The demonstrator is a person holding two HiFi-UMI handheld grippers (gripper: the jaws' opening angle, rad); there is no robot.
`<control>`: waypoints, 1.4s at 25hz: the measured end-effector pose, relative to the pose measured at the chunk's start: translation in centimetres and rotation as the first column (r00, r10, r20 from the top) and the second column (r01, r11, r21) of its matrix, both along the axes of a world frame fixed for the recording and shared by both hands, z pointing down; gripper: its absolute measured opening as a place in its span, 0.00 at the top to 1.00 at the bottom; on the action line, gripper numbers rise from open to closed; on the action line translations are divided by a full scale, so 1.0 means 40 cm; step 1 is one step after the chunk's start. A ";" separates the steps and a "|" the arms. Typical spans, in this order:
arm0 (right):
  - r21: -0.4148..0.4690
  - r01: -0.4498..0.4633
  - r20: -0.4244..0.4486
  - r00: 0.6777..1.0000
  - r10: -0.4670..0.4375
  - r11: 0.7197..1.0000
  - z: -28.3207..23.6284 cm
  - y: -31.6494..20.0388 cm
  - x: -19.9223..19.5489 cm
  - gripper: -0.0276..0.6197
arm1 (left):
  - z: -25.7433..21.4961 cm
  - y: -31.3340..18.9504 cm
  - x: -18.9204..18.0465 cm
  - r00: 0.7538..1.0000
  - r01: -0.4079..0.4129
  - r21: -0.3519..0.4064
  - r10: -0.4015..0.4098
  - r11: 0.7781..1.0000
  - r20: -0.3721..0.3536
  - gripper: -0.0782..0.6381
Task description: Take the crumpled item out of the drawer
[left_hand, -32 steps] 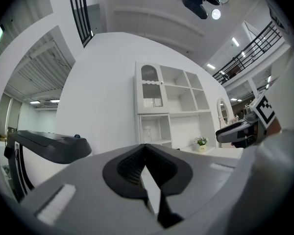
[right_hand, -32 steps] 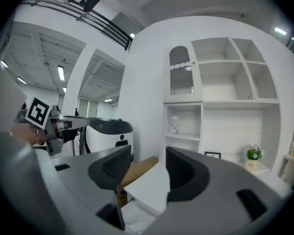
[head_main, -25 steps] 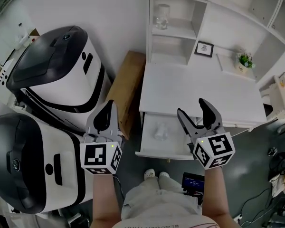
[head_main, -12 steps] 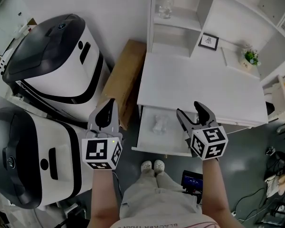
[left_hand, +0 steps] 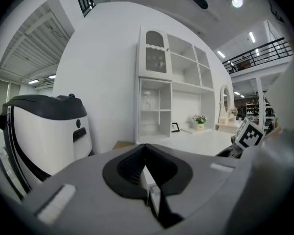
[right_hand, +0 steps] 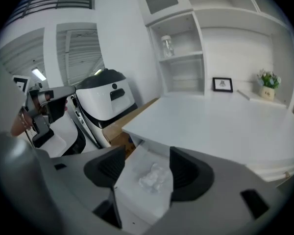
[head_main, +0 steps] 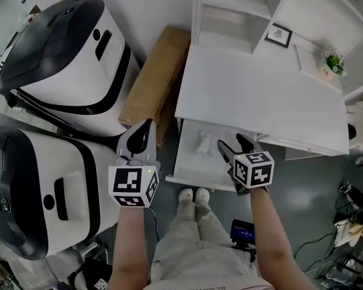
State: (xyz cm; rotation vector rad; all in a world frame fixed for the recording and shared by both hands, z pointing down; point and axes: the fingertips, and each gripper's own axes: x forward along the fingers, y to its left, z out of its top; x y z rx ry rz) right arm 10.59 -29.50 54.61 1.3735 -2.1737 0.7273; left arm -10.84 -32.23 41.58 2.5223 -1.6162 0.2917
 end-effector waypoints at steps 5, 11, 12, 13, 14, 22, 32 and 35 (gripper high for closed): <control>-0.155 -0.010 0.013 1.000 0.013 0.988 0.161 0.016 0.000 0.53 | 0.081 -0.011 0.011 1.000 -0.009 -0.054 0.010 0.998 0.010 0.88; -0.262 -0.046 -0.010 0.999 0.045 0.964 0.315 0.024 0.000 0.55 | 0.161 -0.018 0.006 1.000 -0.007 -0.101 0.009 0.995 0.015 0.88; -0.279 -0.048 -0.011 0.999 0.047 0.959 0.339 0.025 -0.002 0.55 | 0.175 -0.017 0.004 1.000 -0.007 -0.109 0.009 0.994 0.016 0.88; -0.297 -0.053 -0.009 0.999 0.053 0.954 0.362 0.026 -0.003 0.55 | 0.188 -0.016 0.003 1.000 -0.007 -0.117 0.009 0.993 0.017 0.88; -0.315 -0.062 -0.005 0.998 0.064 0.947 0.385 0.026 -0.002 0.56 | 0.201 -0.015 0.001 1.000 -0.006 -0.125 0.009 0.992 0.017 0.88; -0.448 -0.112 0.012 0.991 0.131 0.887 0.522 0.009 0.003 0.57 | 0.297 -0.005 -0.018 1.000 0.012 -0.182 -0.012 0.983 0.003 0.88; -0.522 -0.157 -0.050 0.987 0.153 0.839 0.630 -0.011 -0.012 0.62 | 0.376 0.012 -0.037 1.000 0.030 -0.241 -0.028 0.970 0.011 0.88; -0.524 -0.168 -0.087 0.986 0.144 0.835 0.648 -0.016 -0.016 0.63 | 0.389 0.014 -0.041 0.999 0.031 -0.248 -0.028 0.968 0.016 0.88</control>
